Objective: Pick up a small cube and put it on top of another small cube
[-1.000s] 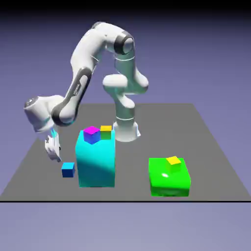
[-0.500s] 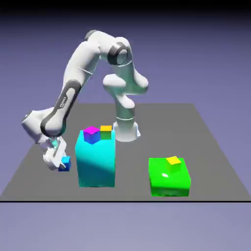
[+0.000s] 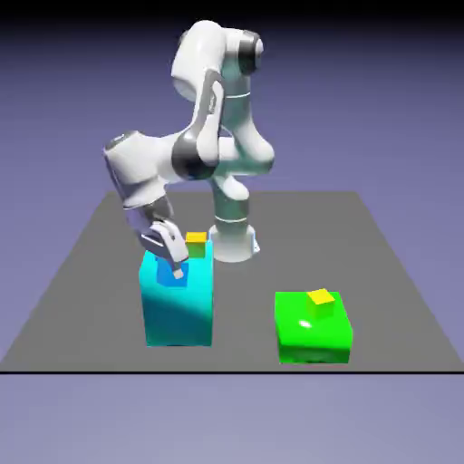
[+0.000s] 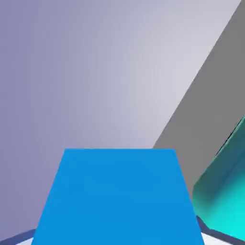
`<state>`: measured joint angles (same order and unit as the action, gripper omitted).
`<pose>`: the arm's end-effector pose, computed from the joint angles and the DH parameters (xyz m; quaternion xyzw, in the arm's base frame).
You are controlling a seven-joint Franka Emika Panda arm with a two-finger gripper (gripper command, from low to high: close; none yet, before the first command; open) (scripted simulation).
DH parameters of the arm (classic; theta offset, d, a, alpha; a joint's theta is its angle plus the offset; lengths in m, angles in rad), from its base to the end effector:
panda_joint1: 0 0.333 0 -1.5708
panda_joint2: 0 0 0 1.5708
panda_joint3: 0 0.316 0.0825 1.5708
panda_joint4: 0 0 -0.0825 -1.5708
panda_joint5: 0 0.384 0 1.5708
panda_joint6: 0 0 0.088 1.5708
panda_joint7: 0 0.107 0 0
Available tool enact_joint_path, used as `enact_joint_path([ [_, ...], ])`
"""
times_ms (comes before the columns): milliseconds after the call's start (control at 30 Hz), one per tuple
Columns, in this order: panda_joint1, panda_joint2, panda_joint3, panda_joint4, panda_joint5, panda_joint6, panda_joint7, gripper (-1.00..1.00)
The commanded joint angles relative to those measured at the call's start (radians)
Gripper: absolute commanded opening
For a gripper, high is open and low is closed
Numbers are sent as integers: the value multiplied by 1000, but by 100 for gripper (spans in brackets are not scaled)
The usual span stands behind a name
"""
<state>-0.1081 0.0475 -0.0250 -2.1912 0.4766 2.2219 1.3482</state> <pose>0.5356 -0.0569 0.3660 -0.6196 0.7625 0.1128 0.1481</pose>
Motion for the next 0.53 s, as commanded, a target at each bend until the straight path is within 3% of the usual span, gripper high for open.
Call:
enact_joint_path([
  [0, 6, -8, 33, -3, -5, -12, 45, -100],
  [233, 218, 47, 158, -20, 41, -160, 340, -100],
  [367, 254, 147, 184, -82, 97, -2, 300, -100],
  [400, 254, 147, 184, -82, 97, -2, 300, 100],
  [500, 236, 95, 169, -48, 68, -89, 323, 100],
])
